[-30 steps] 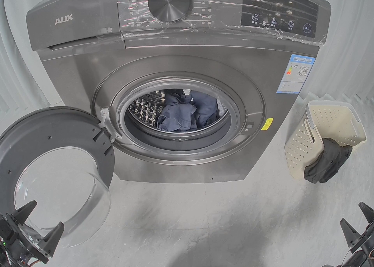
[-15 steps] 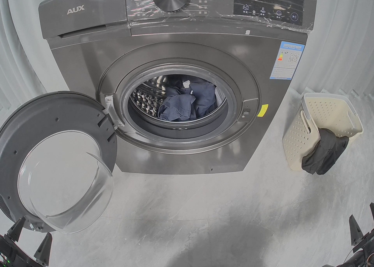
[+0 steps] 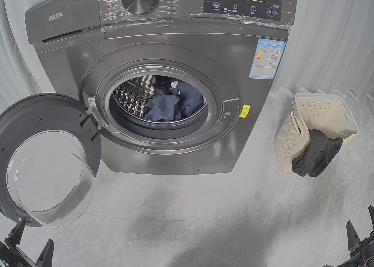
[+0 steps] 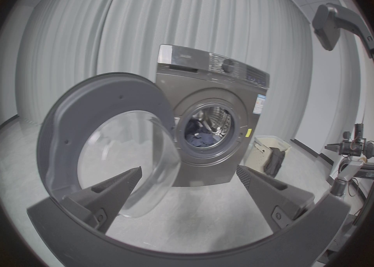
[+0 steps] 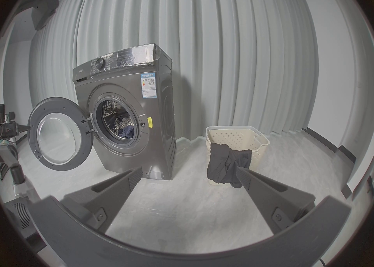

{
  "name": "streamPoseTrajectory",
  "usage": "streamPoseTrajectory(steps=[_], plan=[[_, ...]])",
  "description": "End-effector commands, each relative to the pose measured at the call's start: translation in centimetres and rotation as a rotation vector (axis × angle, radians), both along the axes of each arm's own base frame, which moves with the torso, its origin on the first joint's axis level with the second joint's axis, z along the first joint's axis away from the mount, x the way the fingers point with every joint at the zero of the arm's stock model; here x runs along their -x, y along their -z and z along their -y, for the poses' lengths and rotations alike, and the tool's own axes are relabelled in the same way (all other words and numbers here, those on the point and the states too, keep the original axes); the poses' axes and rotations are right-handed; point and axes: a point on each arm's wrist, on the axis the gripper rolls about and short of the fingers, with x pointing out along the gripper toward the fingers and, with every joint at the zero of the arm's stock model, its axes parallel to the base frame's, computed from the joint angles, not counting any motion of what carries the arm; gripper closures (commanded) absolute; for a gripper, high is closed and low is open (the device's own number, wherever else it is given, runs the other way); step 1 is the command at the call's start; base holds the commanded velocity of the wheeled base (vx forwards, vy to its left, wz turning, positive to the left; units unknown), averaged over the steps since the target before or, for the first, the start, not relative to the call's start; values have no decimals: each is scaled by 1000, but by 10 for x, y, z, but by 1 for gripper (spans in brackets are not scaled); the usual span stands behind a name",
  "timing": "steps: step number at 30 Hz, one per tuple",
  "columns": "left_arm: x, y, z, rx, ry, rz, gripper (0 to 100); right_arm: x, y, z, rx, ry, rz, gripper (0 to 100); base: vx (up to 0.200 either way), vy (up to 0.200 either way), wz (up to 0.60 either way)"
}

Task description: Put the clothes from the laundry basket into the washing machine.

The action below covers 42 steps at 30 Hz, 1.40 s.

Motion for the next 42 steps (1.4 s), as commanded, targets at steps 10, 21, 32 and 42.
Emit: streamPoseTrajectory(steps=[10,21,32,42], plan=[[2,5,-3,-132,-162,-43,0,0,5,0,-2,-6,0,0,0,-200,0],[0,12,-3,-122,-124,-60,0,0,5,0,-2,-6,0,0,0,-200,0],[0,12,-3,-112,-124,-59,0,0,5,0,-2,-6,0,0,0,-200,0],[0,12,-3,-109,-123,-61,0,0,5,0,-2,-6,0,0,0,-200,0]])
